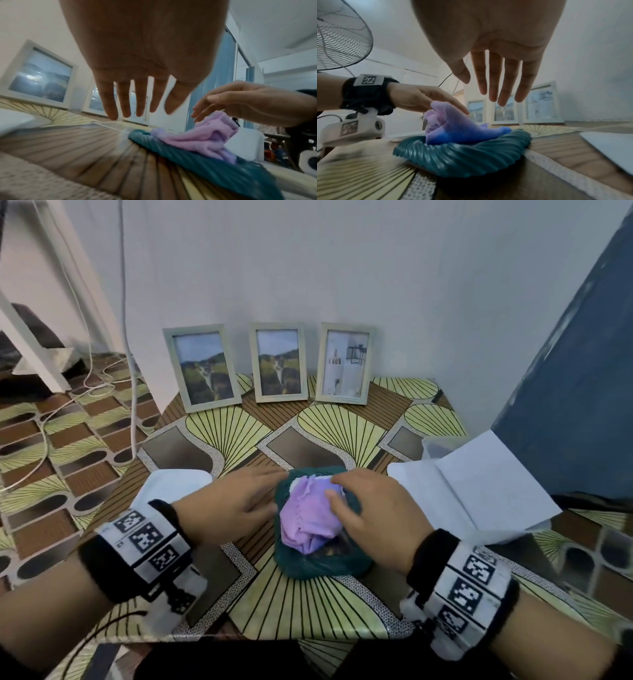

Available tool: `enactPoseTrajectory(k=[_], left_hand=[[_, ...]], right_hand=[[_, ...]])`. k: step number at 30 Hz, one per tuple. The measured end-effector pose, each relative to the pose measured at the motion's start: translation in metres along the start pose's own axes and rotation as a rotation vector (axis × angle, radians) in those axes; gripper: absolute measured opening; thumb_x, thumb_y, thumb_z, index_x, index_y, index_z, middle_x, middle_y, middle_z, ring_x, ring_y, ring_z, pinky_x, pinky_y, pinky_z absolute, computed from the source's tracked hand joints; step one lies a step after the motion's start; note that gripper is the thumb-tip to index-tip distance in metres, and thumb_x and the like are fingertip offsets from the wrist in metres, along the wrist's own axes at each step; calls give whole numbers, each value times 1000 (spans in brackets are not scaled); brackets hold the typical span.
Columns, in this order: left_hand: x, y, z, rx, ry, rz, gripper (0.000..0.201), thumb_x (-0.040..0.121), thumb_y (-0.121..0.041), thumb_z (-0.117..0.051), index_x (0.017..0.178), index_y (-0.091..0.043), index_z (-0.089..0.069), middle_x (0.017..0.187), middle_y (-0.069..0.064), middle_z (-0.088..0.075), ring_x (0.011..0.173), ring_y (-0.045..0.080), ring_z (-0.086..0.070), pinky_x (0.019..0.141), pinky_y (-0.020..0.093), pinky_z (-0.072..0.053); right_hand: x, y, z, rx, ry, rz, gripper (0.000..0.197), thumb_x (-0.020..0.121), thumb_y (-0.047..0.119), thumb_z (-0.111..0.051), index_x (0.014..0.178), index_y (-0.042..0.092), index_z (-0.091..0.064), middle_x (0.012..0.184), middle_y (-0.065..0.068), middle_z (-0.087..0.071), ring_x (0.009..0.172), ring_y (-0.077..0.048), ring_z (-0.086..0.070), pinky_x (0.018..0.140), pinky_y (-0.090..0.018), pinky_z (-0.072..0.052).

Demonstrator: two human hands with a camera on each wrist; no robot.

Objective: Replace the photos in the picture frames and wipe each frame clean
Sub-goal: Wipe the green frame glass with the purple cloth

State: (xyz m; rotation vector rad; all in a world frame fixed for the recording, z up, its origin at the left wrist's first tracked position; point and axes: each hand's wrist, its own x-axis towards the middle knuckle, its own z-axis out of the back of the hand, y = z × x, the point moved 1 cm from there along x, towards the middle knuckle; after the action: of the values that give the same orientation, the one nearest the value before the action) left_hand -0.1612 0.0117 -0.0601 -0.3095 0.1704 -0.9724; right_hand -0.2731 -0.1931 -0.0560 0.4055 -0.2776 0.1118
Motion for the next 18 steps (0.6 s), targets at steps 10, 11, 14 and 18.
enactPoseTrajectory(k=[10,11,14,18], left_hand=[[-4,7,-31,129,436,75,127,66,-93,-39,148,-22,28,151,-11,39,132,-6,41,114,21,16],[-2,7,-33,126,441,68,126,67,-92,-38,148,-23,28,152,-9,39,133,-4,41,114,22,15],[0,9,-36,131,454,61,126,69,-89,-40,148,-21,30,154,-6,37,136,1,39,115,22,14],[-1,10,-36,138,456,81,130,67,-92,-40,144,-19,34,149,-4,44,136,4,40,117,25,13]], right_hand=[[14,17,-44,-251,544,58,63,97,37,-42,151,9,-24,158,-12,-25,142,-29,-28,114,-42,-25],[13,17,-45,-235,553,83,62,97,30,-43,152,9,-22,160,-11,-21,146,-26,-21,118,-41,-18],[12,17,-48,-226,596,134,66,96,16,-44,154,8,-16,163,-10,-12,150,-22,-11,121,-40,-12],[12,12,-42,-79,558,109,61,93,6,-47,150,13,-26,158,-9,-28,141,-24,-32,112,-34,-28]])
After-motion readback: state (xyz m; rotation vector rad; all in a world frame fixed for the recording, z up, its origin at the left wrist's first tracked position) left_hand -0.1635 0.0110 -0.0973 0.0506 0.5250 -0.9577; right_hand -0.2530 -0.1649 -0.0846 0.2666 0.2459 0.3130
